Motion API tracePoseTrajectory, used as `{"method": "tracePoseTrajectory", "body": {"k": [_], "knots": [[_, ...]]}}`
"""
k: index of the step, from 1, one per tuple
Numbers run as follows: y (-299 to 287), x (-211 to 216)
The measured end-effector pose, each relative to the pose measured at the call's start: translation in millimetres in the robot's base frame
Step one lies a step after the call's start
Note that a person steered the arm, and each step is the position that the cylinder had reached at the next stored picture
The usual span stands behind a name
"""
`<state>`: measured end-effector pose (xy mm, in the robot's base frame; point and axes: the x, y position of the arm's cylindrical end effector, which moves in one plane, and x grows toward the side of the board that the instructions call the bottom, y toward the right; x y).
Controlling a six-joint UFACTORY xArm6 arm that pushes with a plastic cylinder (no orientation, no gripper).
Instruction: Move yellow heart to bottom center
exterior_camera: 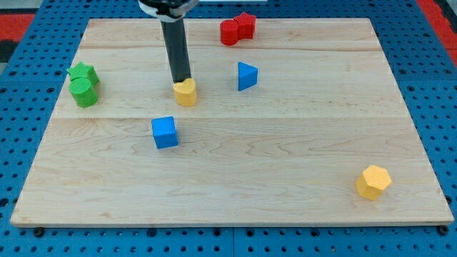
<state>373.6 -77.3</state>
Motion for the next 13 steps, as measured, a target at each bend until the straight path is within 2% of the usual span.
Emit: {"method": "tracePoseTrajectory", "body": {"k": [1, 7, 11, 13], "knots": [[0, 4], [28, 100], [3, 170], [-5, 188]]}}
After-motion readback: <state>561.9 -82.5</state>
